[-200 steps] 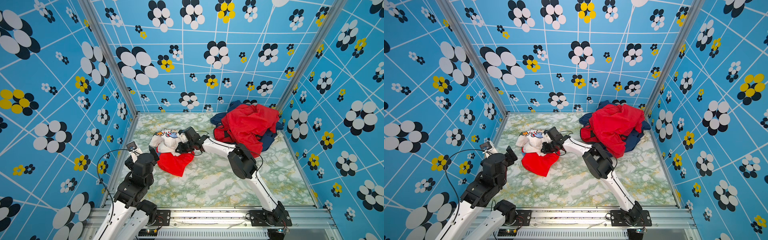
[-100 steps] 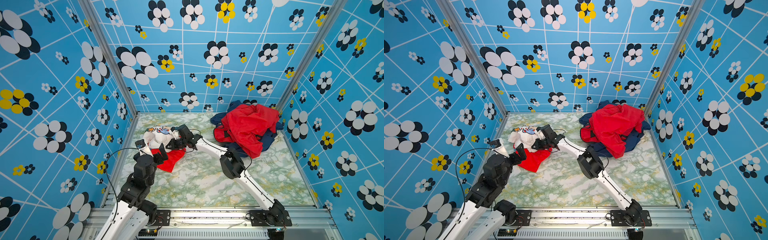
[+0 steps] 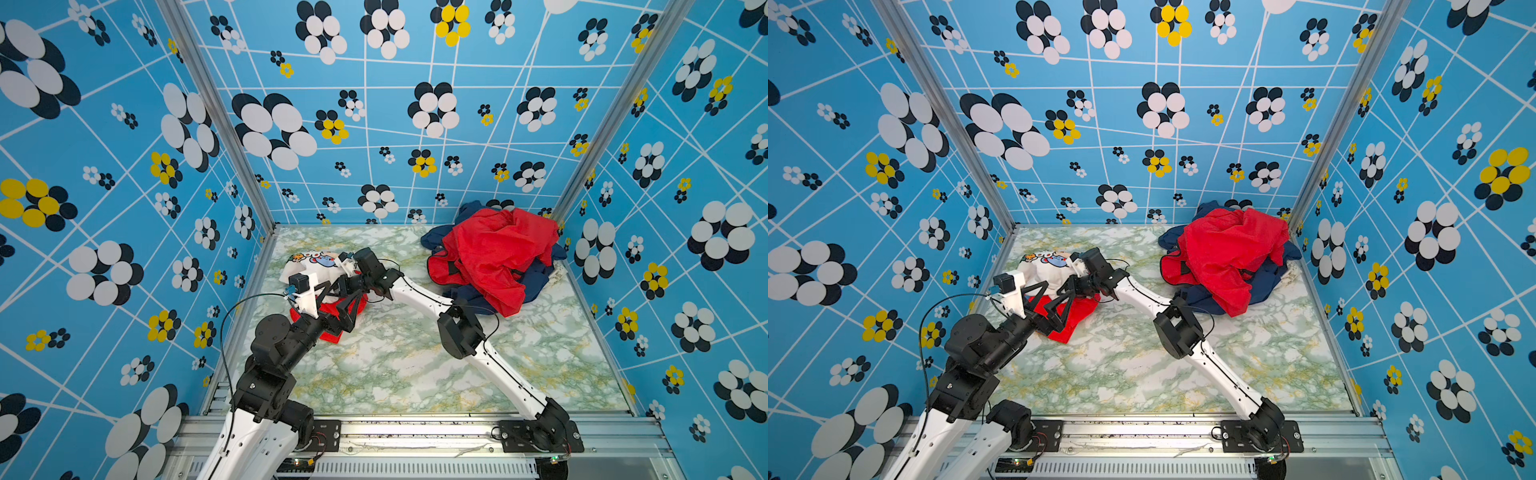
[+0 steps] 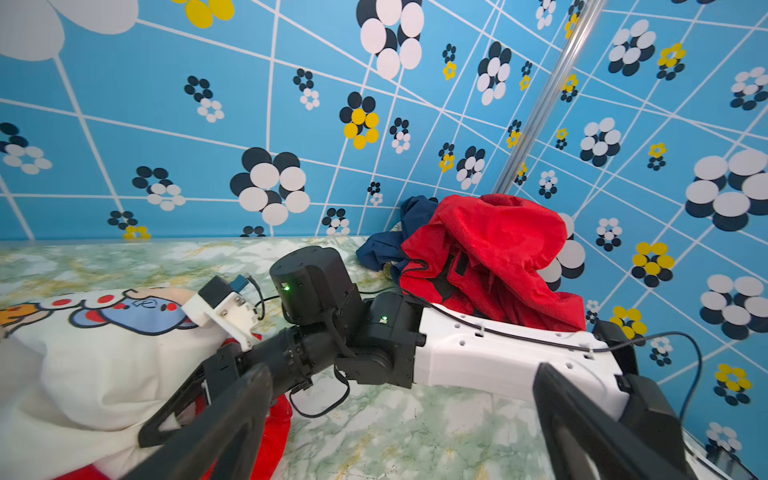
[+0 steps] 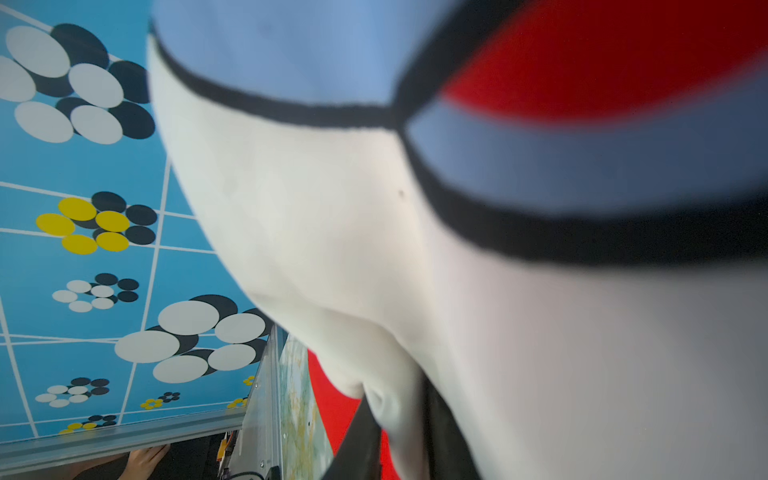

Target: Pick out a specific cloth from the pile

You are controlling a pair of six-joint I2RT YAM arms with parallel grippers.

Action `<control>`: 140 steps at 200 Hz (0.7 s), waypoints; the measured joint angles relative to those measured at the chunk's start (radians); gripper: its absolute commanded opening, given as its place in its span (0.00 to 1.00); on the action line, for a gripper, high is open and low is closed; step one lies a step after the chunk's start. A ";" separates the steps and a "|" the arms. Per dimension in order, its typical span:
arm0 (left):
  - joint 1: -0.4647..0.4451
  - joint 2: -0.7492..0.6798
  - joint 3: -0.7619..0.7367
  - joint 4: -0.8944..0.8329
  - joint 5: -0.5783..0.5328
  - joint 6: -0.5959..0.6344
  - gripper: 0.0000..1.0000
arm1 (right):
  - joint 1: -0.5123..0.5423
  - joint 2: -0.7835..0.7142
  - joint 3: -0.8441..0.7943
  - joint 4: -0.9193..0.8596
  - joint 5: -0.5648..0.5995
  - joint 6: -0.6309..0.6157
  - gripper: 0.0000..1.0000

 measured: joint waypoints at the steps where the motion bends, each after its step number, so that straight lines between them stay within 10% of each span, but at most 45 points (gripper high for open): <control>1: 0.001 0.000 0.000 0.001 0.004 0.000 0.99 | 0.000 0.001 0.001 0.001 0.000 0.001 0.29; 80: 0.022 0.002 0.000 0.039 0.100 -0.007 0.99 | -0.020 0.048 0.061 0.118 -0.060 0.077 0.57; 140: 0.023 -0.016 0.000 0.042 0.100 -0.023 0.99 | -0.021 -0.234 -0.357 0.200 -0.079 0.019 0.81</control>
